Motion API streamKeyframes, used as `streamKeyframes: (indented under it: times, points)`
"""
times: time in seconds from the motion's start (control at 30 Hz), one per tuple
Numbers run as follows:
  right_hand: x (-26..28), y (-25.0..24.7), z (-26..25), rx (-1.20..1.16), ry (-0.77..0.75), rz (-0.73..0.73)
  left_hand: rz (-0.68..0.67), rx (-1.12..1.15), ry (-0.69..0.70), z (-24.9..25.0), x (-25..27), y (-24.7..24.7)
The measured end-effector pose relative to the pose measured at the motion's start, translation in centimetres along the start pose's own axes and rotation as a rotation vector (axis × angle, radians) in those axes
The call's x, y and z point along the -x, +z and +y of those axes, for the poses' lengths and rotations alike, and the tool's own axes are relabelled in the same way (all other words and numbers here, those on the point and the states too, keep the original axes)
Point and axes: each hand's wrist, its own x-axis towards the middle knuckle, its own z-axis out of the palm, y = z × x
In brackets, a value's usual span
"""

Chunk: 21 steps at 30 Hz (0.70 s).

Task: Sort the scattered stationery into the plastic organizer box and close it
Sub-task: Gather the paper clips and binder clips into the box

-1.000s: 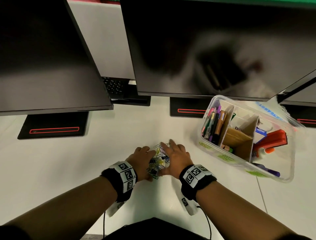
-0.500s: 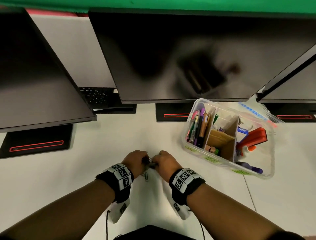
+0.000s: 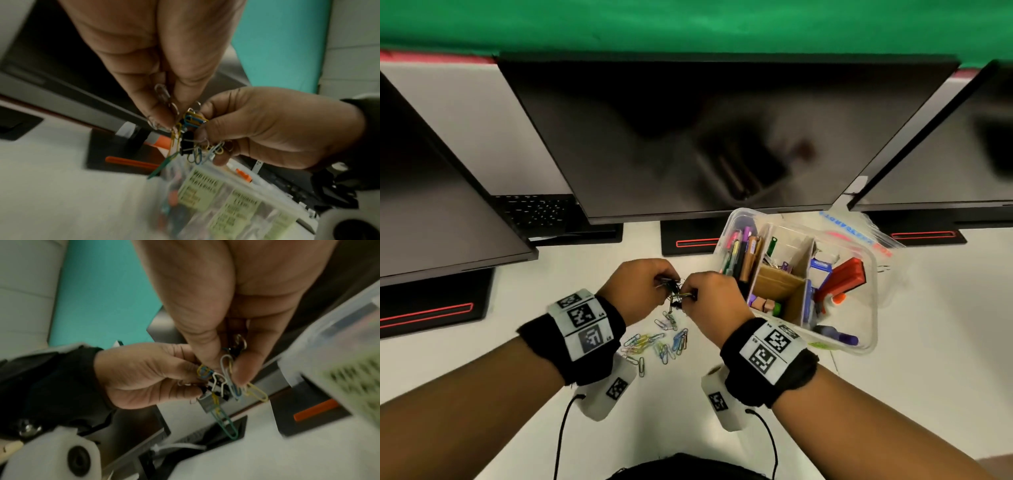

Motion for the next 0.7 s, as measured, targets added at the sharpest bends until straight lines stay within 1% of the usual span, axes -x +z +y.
streamKeyframes:
  times: [0.17,0.33,0.5,0.7]
  points:
    - [0.2,-6.3,1.5,0.054,0.062,0.068,0.034,0.034,0.078,5.7,-2.4,-0.6]
    - [-0.5,-10.9,5.2,0.085,0.121,0.138,0.065,0.114,0.117,10.4,-6.3,1.2]
    - [-2.2,-12.8,9.2,0.144,0.192,0.14,0.089,0.084,0.094,12.7,-10.2,4.2]
    - [-4.3,-12.2,12.5,0.138,0.273,0.124,0.051,0.084,0.053,13.0,-12.9,6.9]
